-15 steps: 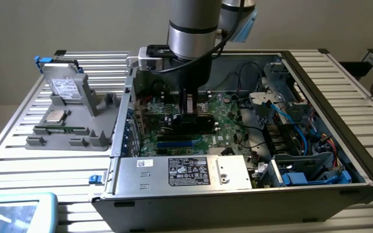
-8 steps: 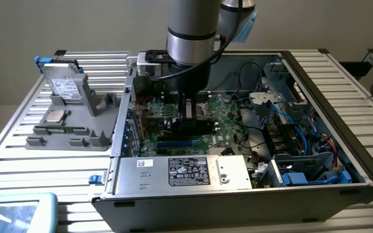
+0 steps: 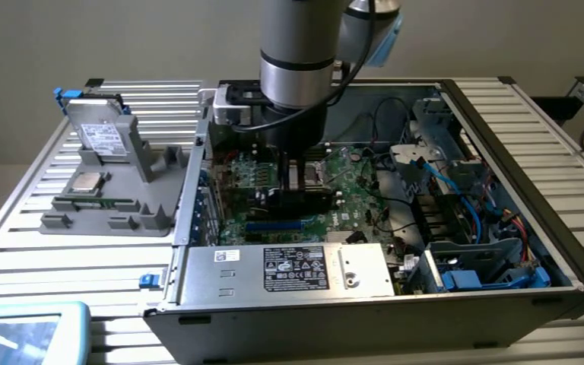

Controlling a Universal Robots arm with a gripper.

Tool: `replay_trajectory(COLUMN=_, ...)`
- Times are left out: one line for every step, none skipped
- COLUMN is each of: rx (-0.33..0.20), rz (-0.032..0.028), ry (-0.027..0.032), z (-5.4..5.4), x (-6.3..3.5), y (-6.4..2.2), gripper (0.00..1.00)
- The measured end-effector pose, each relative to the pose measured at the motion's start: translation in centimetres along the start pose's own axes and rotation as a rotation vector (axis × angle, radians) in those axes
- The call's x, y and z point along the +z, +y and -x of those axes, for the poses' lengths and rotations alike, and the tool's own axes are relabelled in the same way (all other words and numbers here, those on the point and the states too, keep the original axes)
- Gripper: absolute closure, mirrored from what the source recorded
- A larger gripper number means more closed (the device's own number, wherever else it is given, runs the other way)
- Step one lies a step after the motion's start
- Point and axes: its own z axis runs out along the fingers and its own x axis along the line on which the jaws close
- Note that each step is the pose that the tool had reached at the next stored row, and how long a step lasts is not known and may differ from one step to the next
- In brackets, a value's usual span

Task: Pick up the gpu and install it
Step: 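Insert the gpu into the slot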

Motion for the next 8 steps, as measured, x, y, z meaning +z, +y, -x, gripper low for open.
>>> replay_trajectory(rx=0.0, rz=-0.0001, ry=-0.0001, z=0.0, x=0.1, y=0.03, gripper=0.73)
replay_trajectory(rx=0.0, rz=-0.0001, ry=-0.0001, z=0.0, x=0.18, y=0.04, gripper=0.73)
replay_trajectory(rx=0.0, rz=-0.0001, ry=0.0, z=0.0, x=0.19, y=0.04, gripper=0.73)
replay_trajectory(rx=0.0, rz=-0.0004, ry=0.0004, z=0.0, x=0.2, y=0.04, gripper=0.73)
replay_trajectory(rx=0.0, rz=-0.0019, ry=0.0001, z=0.0, x=0.25, y=0.08, gripper=0.73)
replay_trajectory(rx=0.0, rz=-0.0029, ry=0.001, z=0.01, x=0.3, y=0.1, gripper=0.73)
replay_trajectory(rx=0.0, rz=-0.0032, ry=0.0023, z=0.01, x=0.36, y=0.1, gripper=0.73)
replay_trajectory(rx=0.0, rz=-0.0034, ry=0.0032, z=0.01, x=0.42, y=0.11, gripper=0.73)
